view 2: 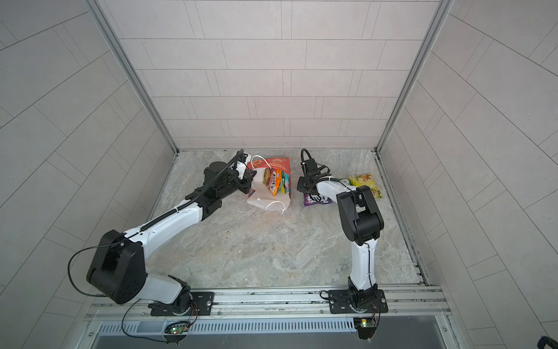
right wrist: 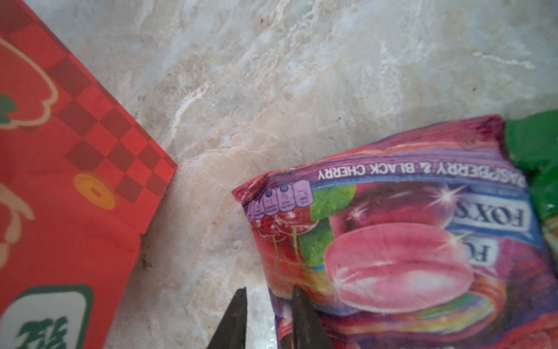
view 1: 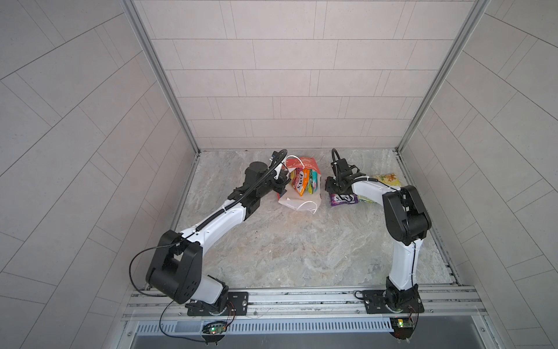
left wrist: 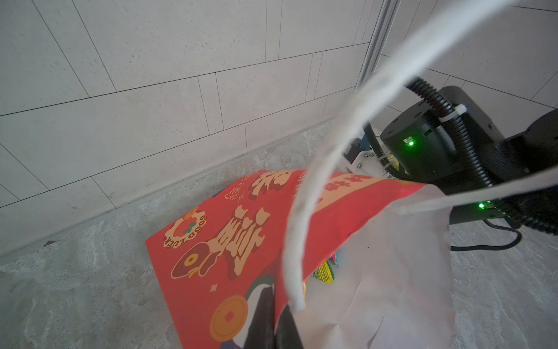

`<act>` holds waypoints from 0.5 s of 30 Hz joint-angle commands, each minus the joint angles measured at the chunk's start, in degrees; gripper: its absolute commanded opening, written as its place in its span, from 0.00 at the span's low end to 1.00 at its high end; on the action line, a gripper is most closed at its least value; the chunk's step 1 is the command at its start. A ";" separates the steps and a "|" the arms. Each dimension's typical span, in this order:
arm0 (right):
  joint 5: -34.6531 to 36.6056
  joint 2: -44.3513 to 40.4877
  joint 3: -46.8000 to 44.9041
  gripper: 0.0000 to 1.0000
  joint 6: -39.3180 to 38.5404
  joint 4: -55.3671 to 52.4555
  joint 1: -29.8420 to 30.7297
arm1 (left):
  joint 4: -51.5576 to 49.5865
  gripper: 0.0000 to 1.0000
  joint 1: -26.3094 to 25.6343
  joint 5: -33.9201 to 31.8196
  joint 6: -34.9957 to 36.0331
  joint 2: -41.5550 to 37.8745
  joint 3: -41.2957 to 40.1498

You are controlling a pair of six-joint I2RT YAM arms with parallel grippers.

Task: Take the snacks out of the paper bag
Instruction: Move the snack to the top-right of the table, then pick up the snack from the paper bag.

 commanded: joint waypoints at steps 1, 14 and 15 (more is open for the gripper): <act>-0.82 -6.73 1.26 0.29 0.42 -2.49 -0.30 | -1.41 0.00 0.68 0.70 0.22 -0.25 0.11; -7.09 -42.83 -20.62 0.13 -5.25 12.89 4.14 | -9.21 0.00 0.25 5.53 5.28 -2.95 2.73; -7.17 -45.95 -22.76 0.13 -5.71 14.27 6.19 | -10.11 0.00 0.08 5.71 5.28 -2.81 3.37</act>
